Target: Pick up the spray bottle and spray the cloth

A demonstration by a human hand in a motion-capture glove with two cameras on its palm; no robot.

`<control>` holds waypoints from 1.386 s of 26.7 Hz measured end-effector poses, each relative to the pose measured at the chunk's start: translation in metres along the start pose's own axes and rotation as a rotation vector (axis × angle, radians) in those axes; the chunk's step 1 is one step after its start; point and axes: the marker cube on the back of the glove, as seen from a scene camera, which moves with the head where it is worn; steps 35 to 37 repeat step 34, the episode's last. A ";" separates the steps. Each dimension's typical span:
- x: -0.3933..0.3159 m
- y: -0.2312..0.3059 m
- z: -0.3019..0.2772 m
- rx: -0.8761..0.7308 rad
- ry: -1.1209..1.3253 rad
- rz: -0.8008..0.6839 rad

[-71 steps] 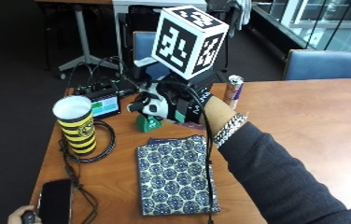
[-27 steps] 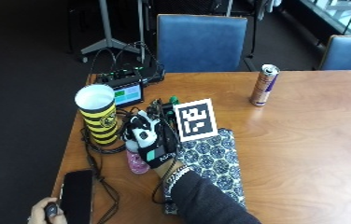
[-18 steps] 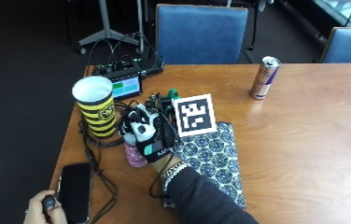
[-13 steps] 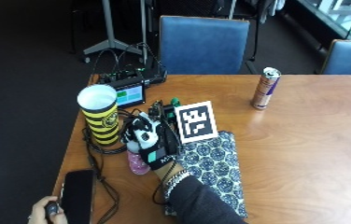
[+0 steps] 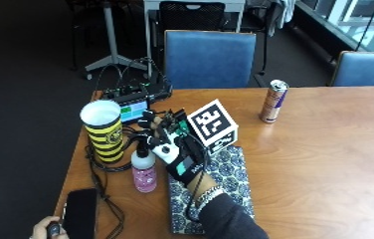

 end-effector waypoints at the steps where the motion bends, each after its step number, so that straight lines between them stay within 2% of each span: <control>1: -0.002 0.005 -0.004 -0.036 0.061 0.014; 8: -0.024 0.043 -0.018 -0.228 0.566 0.039; 15: -0.053 0.093 -0.036 -0.251 0.901 0.030; 25: -0.069 0.150 -0.029 -0.284 0.995 0.010; 37: -0.074 0.154 -0.022 -0.296 1.009 -0.012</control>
